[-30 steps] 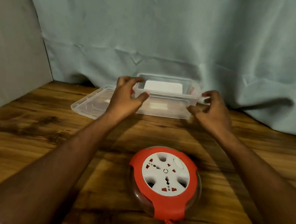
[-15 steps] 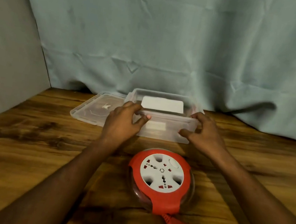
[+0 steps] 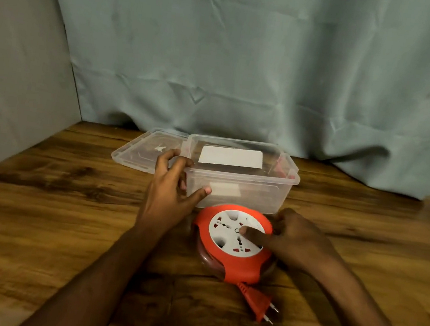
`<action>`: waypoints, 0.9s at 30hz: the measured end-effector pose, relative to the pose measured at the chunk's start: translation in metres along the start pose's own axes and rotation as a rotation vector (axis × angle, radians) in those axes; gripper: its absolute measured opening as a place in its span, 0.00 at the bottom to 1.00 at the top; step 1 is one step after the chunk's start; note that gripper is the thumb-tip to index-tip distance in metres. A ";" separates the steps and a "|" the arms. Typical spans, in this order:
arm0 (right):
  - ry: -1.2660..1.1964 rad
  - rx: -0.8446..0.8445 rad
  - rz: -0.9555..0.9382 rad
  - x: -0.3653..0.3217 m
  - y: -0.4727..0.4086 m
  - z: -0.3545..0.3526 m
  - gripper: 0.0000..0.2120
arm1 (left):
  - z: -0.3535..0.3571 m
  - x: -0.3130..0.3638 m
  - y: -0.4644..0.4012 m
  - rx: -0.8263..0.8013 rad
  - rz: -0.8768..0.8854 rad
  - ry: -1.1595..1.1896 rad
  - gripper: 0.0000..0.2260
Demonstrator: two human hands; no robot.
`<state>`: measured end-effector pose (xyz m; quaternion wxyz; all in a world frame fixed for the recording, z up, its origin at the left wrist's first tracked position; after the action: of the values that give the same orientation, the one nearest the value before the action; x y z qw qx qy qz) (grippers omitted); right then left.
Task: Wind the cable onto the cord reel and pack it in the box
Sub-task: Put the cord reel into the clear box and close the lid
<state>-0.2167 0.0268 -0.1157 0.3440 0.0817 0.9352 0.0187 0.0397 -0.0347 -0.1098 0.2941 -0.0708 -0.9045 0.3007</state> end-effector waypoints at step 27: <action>-0.564 0.351 -0.698 -0.139 -0.028 -0.132 0.34 | 0.007 -0.001 0.003 -0.047 -0.033 0.067 0.24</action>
<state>-0.2014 -0.0206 0.0714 0.5511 -0.1781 0.7660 -0.2790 0.0367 -0.0356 -0.1167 0.3272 -0.0728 -0.9021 0.2718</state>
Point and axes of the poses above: each hand's wrist, its own y-axis away from the middle knuckle, its own z-axis out of the palm, x = y × z, the point moved 7 cm from there along -y, towards the middle knuckle, and after that the axes turned 12 degrees about -y, right-handed, at the moved point
